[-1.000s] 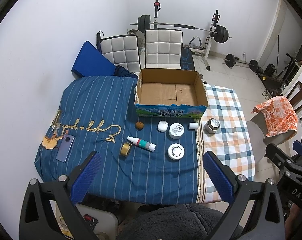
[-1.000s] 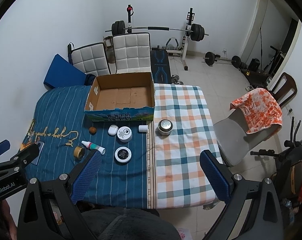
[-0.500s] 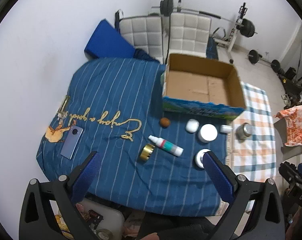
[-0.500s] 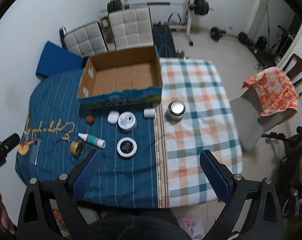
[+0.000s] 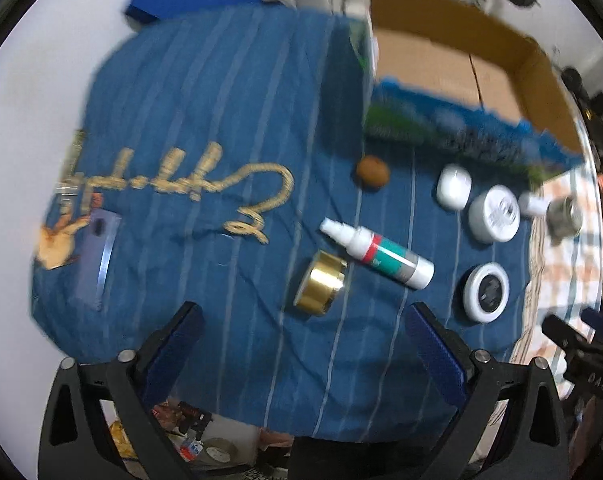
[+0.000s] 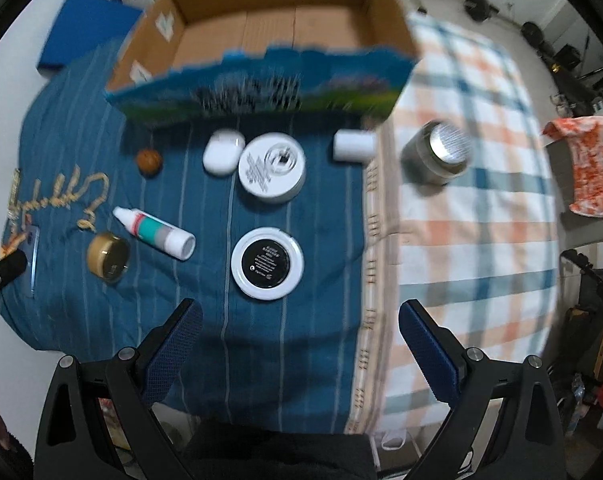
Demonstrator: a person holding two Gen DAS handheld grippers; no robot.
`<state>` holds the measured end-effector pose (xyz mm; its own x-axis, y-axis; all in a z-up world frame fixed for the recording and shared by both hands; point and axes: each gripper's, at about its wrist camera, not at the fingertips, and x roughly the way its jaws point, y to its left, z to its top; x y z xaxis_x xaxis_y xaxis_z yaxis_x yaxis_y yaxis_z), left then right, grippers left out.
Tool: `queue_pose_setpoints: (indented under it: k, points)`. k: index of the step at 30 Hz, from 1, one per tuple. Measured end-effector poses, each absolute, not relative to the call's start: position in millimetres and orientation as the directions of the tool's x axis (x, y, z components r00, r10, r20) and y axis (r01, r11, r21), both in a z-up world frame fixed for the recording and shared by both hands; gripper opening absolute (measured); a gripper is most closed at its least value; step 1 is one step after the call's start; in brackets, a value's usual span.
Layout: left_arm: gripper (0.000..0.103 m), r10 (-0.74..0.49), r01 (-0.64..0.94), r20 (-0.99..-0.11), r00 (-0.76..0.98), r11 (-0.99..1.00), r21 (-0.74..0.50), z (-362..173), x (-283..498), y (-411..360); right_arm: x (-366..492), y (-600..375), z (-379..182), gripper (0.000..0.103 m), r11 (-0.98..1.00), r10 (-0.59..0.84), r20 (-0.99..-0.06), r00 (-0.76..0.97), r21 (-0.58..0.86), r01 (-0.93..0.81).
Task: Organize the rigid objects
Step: 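Grasp the gold tin with the left tool while the right tool grasps the black-lid white jar, then carry both items into the cardboard box and open both tools to release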
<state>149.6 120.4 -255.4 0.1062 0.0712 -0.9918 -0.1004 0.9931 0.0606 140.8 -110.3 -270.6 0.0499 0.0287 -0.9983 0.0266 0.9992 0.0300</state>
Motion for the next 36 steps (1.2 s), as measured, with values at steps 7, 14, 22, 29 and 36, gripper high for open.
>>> queue_pose_setpoints:
  k: [7,14,22,29,36]
  points:
    - [0.071,0.004,-0.033,-1.000,-0.015,0.999,0.004,-340.4,166.2,116.5,159.2,-87.3,-360.2,0.100,0.995,0.081,-0.994,-0.074,0.077,0.057]
    - [0.033,-0.039,-0.037,-0.993,-0.109,0.999,-0.035,-396.4,175.1,118.2,167.2,-77.3,-410.8,0.098,0.981,0.137,-0.980,-0.143,0.115,0.156]
    - [0.026,-0.041,-0.086,-0.992,-0.123,0.996,-0.031,-427.3,176.5,132.5,169.6,-71.5,-447.8,0.078,0.984,0.062,-0.983,-0.171,0.032,0.176]
    - [0.026,-0.035,-0.102,-0.995,-0.091,0.994,-0.026,-429.4,167.4,140.4,166.8,-67.5,-454.0,0.077,0.984,0.027,-0.987,-0.156,-0.001,0.176]
    - [0.026,0.001,-0.098,-0.999,-0.041,0.995,0.005,-399.6,153.2,131.6,153.8,-52.6,-439.9,0.077,0.989,0.027,-0.983,-0.181,0.000,0.147]
